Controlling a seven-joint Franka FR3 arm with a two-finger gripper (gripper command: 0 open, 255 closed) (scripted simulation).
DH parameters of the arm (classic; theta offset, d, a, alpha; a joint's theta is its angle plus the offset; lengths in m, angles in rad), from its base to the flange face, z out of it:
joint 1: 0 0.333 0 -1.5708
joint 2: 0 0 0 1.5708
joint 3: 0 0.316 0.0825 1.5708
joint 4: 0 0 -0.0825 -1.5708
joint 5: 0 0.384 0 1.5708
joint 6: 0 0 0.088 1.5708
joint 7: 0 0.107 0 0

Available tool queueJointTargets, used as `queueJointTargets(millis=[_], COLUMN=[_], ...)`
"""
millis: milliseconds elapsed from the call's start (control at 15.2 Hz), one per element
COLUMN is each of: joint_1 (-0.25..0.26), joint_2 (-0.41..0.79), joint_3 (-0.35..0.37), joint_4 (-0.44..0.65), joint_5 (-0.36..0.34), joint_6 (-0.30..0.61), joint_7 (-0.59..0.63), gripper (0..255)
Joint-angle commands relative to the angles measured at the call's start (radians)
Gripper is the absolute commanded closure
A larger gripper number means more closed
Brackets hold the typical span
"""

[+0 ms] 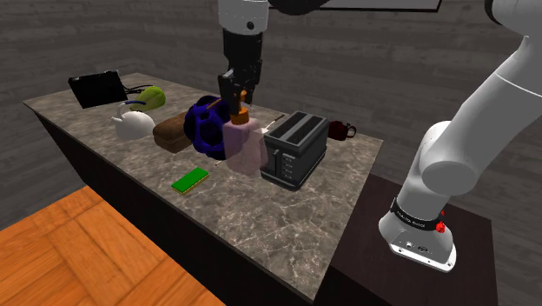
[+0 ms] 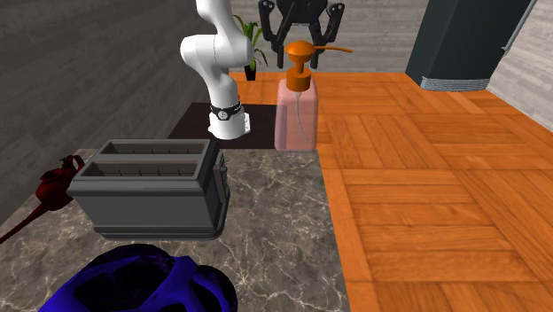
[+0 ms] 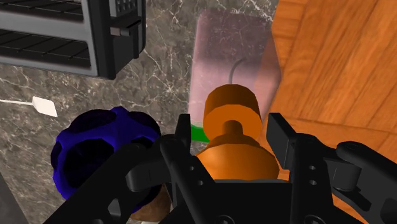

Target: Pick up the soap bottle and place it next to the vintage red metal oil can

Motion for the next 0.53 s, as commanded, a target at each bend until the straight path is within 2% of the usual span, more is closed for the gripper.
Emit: queueJointTargets(millis=[0,462], joint_1=[-0.001,-0.005], joint_2=[0.002,0.025], joint_3=[-0.001,0.0], joint_4=[0.029,0.145], joint_5=[-0.001,-0.011], joint_6=[-0.027,-0.123], joint_7=[-0.001,-0.001], gripper=[255,255])
